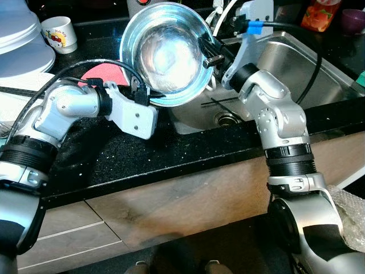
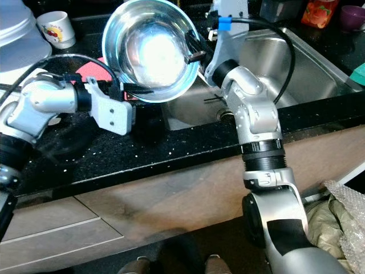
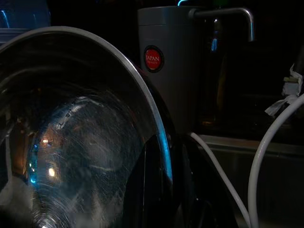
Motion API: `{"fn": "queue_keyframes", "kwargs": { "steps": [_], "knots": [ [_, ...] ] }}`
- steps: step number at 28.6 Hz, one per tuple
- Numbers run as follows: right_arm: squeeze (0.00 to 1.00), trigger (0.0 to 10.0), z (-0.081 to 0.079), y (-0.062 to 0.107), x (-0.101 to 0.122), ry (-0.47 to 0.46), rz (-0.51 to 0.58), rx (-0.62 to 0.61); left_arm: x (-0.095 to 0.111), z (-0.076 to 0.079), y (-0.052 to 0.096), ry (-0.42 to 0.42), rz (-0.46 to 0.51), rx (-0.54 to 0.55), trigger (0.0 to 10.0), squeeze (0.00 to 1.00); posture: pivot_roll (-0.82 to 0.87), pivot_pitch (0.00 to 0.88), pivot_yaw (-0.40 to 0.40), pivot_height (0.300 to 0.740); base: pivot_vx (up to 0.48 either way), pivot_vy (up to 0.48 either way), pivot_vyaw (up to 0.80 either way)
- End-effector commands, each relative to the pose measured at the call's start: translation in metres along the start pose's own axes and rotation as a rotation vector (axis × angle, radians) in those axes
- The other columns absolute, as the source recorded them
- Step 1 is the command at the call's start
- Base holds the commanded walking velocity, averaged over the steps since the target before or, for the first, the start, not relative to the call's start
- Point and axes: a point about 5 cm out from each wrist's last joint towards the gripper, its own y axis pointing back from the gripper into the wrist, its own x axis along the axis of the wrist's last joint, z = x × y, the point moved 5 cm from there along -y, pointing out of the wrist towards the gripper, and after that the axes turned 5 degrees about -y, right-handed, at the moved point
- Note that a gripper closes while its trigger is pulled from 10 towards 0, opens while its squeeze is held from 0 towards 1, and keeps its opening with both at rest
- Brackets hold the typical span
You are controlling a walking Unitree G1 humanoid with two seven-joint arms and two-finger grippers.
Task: Kitchen organization
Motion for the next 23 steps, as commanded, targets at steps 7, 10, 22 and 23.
{"fn": "queue_keyframes", "kwargs": {
  "steps": [7, 10, 22, 23],
  "knots": [
    [0.00, 0.0, 0.020, 0.002, 0.000, 0.000, -0.010, -0.068, -0.013, -0.033, 0.016, 0.091, -0.070, 0.134, 10.0, 0.00, 0.07, 0.111, 0.011, 0.740, 0.000, 0.000, 0.00],
    [0.00, 0.0, 0.029, 0.004, 0.000, 0.011, -0.015, -0.101, -0.005, -0.043, 0.021, 0.067, -0.036, 0.176, 10.0, 0.00, 0.07, 0.113, 0.011, 0.740, 0.000, 0.000, 0.00],
    [0.00, 0.0, 0.058, 0.011, -0.005, 0.044, -0.053, -0.225, 0.040, -0.050, 0.020, -0.156, 0.149, 0.139, 10.0, 0.00, 0.07, 0.118, 0.007, 0.740, 0.000, 0.000, 0.00],
    [0.00, 0.0, 0.059, 0.011, -0.005, 0.047, -0.056, -0.226, 0.041, -0.050, 0.019, -0.173, 0.146, 0.135, 10.0, 0.00, 0.07, 0.118, 0.009, 0.740, 0.000, 0.000, 0.00]
  ]
}}
